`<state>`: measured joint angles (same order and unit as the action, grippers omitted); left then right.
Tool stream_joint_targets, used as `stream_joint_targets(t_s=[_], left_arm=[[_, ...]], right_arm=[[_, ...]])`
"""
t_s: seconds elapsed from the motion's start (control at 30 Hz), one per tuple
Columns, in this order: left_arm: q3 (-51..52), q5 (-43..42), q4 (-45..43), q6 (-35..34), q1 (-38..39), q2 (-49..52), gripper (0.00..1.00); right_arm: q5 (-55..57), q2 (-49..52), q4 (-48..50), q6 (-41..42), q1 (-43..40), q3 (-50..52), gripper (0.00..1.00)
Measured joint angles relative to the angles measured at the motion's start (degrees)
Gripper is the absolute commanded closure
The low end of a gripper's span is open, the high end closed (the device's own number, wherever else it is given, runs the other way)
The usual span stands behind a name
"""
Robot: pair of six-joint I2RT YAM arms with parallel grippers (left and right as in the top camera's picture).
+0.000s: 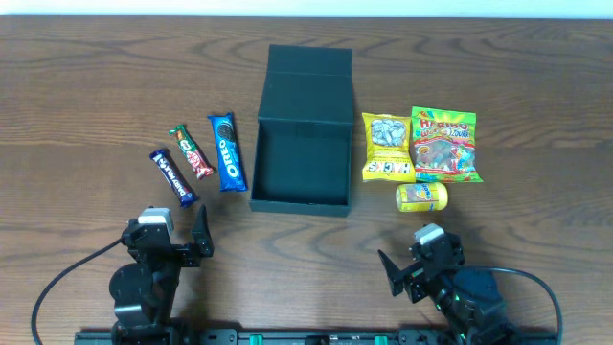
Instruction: Pack container
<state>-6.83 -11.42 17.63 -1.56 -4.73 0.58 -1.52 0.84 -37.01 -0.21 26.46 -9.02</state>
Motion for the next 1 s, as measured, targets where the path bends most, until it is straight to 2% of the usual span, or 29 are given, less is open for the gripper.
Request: stream_joint_targets(t_s=[1.0], left_arm=[[0.0,0.0,0.0,0.0,0.0,0.0,0.05]], right_arm=[[0.0,-0.1,-2.2,0.0,0.0,-0.1,0.01]])
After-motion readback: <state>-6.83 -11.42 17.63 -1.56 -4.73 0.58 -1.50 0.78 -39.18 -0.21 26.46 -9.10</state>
